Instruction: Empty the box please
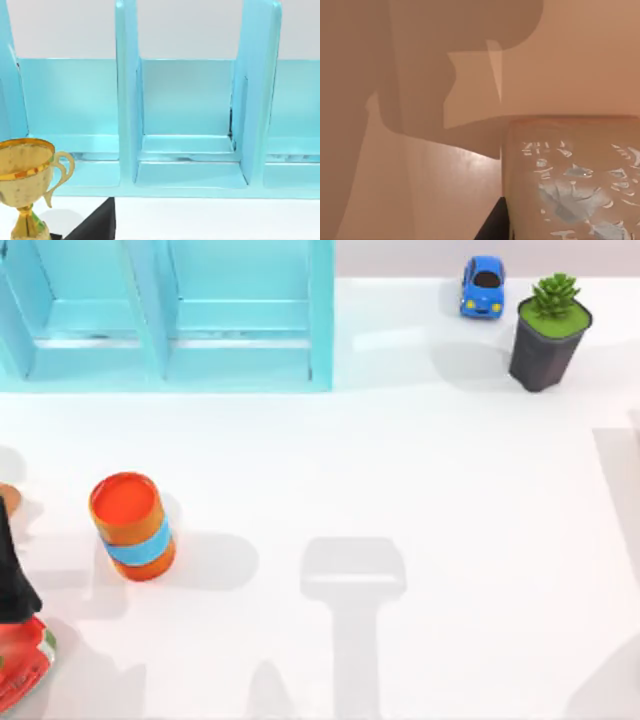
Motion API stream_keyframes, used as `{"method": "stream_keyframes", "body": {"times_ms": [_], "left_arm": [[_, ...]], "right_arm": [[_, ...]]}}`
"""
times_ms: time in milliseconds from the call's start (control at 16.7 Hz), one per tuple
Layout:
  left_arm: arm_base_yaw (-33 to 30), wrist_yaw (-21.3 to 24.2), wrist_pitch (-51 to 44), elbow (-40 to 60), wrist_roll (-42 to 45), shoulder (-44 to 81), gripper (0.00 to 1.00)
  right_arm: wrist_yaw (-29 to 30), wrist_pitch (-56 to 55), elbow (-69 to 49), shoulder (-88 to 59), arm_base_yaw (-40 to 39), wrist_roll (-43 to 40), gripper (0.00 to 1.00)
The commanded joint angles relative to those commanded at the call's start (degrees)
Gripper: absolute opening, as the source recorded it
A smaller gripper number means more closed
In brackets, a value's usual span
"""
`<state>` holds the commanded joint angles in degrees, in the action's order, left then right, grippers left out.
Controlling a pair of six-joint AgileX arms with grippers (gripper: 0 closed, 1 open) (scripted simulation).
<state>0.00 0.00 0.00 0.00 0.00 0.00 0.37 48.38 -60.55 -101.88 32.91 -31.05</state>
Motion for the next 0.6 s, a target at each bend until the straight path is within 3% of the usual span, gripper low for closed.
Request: {"method": "stream_keyframes", "body": {"times_ms": [300, 600], "left_arm": [[0.0, 0.0, 0.0, 0.0, 0.0, 0.0, 1.00], [0.0, 0.0, 0.0, 0.0, 0.0, 0.0, 1.00]], "right_arm": [[0.0, 0.9, -0.8, 0.2, 0.0, 0.0, 0.00], [0.0, 12.4, -9.9, 2.2, 0.2, -0.4, 0.00]]}}
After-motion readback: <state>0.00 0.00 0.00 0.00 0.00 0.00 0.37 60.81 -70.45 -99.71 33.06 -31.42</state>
